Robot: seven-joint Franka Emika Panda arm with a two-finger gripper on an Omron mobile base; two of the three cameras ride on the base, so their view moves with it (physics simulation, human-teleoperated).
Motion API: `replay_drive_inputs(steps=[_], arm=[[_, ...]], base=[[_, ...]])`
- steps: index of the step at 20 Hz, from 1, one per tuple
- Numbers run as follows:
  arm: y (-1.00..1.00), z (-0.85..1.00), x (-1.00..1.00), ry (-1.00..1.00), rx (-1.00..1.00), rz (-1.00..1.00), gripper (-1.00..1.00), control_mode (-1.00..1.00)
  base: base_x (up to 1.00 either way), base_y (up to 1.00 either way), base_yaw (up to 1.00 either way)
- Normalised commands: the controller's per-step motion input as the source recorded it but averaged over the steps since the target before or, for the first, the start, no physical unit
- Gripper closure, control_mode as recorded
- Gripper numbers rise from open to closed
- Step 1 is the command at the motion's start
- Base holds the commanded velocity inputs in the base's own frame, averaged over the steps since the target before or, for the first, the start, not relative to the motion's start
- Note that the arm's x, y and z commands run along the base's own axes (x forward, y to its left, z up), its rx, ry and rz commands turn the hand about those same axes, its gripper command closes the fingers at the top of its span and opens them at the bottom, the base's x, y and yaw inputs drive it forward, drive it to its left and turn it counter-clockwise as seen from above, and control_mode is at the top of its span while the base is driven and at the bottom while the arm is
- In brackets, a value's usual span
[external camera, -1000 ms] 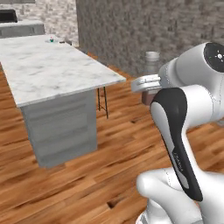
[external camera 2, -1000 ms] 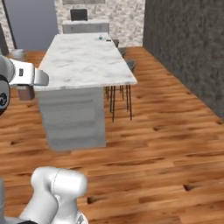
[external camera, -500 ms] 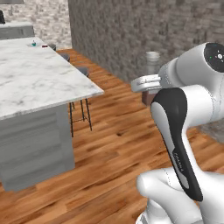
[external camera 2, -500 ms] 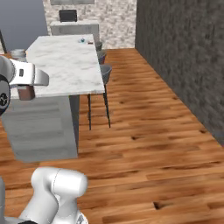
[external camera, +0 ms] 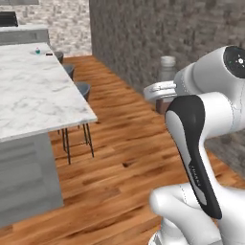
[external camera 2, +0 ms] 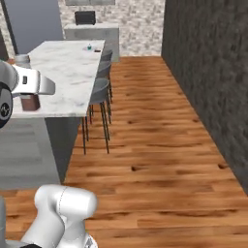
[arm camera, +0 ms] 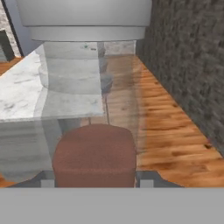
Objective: Take the cinnamon bottle from the cabinet and place it on the dining table, next to the plate with the cupcake. Then take the chocolate from the dining counter and place it on the cupcake plate.
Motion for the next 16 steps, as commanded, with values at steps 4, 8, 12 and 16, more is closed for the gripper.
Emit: replay_drive_inputs(steps=[4,8,12,16], arm=[[0.00,0.00,0.00,0.00,0.00,0.00,1.00,1.00],[0.00,0.00,0.00,0.00,0.00,0.00,1.00,1.00],[0.00,0.00,0.00,0.00,0.00,0.00,1.00,1.00],[0.00,0.00,0.00,0.00,0.00,0.00,1.00,1.00]], base=[[1.00,-0.87,0.34],[1.00,-0.84,0.36],[0.94,-0.85,0.37],[0.91,-0.79,0.41]])
